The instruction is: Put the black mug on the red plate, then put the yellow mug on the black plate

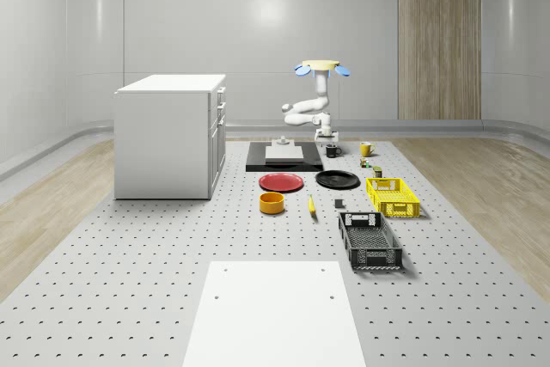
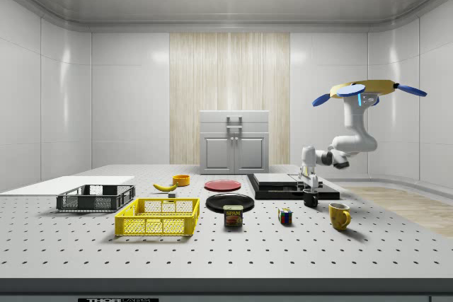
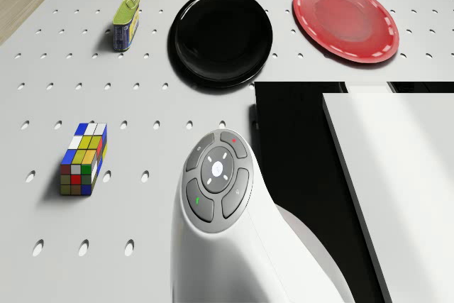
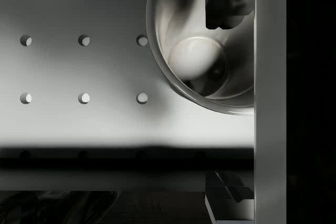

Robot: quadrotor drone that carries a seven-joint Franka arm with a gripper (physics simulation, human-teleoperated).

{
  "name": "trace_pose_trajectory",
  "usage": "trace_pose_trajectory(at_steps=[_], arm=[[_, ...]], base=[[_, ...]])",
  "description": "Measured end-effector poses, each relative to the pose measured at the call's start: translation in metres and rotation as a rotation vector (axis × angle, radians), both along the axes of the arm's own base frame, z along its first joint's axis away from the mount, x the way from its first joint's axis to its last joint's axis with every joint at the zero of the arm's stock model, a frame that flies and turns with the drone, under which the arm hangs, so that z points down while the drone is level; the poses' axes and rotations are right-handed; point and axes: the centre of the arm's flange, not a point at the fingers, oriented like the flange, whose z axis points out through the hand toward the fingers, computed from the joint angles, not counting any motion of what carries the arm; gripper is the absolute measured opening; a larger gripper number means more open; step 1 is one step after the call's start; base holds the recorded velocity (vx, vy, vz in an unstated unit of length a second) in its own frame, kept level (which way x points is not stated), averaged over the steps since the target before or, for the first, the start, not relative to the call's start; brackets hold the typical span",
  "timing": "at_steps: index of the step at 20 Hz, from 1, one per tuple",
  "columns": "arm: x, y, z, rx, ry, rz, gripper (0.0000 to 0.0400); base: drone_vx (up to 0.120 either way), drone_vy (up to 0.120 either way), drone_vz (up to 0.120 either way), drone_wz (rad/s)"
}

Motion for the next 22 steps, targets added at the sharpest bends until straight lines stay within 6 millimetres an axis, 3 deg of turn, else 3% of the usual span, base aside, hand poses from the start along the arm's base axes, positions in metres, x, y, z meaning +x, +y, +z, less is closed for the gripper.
trace_pose_trajectory(at_steps=[1, 4, 8, 16, 22], arm=[[0.0, 0.0, 0.0, 0.0, 0.0, 0.0, 0.04], [0.0, 0.0, 0.0, 0.0, 0.0, 0.0, 0.0259], [0.0, 0.0, 0.001, 0.0, 0.0, 0.0, 0.0165], [0.0, 0.0, 0.0, 0.0, 0.0, 0.0, 0.0117], [0.0, 0.0, -0.018, 0.0, 0.0, 0.0, 0.0112]], base=[[0.0, 0.0, 0.0, 0.0], [0.0, 0.0, 0.0, 0.0], [0.0, 0.0, 0.0, 0.0], [0.0, 0.0, 0.0, 0.0], [0.0, 0.0, 0.047, 0.0]])
